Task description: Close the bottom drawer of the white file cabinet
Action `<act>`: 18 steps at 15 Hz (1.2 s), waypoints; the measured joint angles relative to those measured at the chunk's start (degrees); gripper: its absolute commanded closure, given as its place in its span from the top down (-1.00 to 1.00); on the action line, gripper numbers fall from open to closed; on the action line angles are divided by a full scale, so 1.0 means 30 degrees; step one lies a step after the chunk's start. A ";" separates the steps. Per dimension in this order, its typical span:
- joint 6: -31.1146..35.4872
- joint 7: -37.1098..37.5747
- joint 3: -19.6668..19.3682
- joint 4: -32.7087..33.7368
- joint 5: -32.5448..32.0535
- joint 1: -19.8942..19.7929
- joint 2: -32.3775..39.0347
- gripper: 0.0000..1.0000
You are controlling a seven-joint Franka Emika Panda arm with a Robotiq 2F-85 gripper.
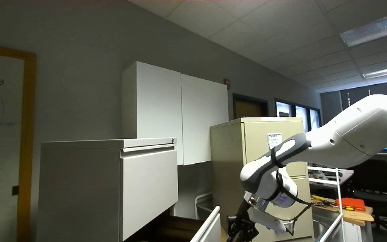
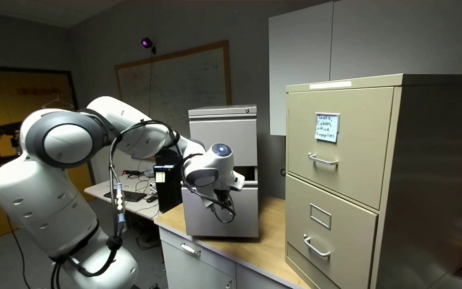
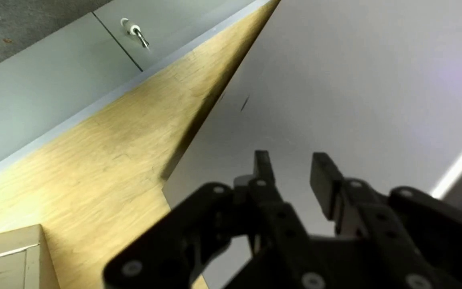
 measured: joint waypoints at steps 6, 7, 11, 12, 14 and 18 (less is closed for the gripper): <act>-0.0152 0.0900 0.0631 -0.0011 -0.0066 0.0143 0.0098 -0.92; -0.0131 0.0996 0.0710 0.0022 -0.0066 0.0216 0.0130 -1.00; 0.0082 0.1084 0.0928 0.0272 -0.0032 0.0541 0.0339 -1.00; 0.0170 0.1084 0.0944 0.0404 0.0016 0.0628 0.0409 -1.00; 0.0446 0.1076 0.0945 0.0838 0.0492 0.0872 0.0547 -1.00; 0.0915 0.0652 0.0927 0.2394 0.2795 0.1398 0.0820 -1.00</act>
